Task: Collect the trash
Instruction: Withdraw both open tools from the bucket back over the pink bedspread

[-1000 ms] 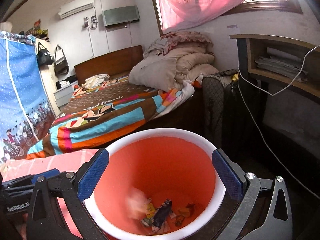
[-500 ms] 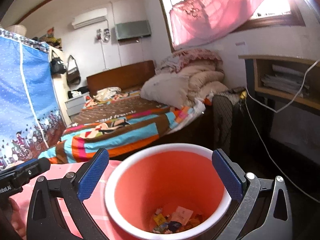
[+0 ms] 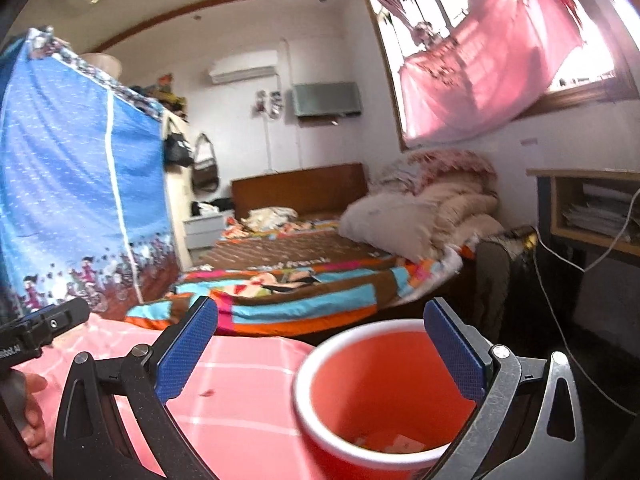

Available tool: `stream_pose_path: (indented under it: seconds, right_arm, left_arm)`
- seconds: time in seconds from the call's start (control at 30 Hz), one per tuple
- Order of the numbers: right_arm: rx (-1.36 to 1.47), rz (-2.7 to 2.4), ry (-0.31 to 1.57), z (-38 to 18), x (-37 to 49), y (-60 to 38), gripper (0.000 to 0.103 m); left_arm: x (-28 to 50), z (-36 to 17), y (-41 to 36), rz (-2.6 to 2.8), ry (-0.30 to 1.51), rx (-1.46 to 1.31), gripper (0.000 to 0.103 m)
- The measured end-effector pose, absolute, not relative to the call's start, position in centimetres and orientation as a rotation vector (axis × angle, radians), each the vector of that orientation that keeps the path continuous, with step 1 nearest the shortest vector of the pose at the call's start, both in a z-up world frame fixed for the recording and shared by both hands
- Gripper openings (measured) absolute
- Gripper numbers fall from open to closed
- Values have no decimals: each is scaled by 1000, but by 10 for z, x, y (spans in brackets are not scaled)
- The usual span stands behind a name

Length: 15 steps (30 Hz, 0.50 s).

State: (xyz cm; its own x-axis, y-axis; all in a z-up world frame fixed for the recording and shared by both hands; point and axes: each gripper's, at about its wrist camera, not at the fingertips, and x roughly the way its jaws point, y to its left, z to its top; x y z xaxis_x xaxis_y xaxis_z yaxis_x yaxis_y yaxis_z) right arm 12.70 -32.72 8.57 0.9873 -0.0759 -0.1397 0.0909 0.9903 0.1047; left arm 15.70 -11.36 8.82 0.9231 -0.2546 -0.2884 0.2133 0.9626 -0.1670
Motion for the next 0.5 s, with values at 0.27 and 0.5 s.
stream_pose_path:
  seconds: [0.27,0.5]
  right_arm:
    - [59,-33,104,72,85,-278,103]
    - [17,-18,62,62,54,-253,103]
  left_arm:
    - [108,80,-69,-155,257,-120,103]
    - [74,67,-43,-124,244,-101,103]
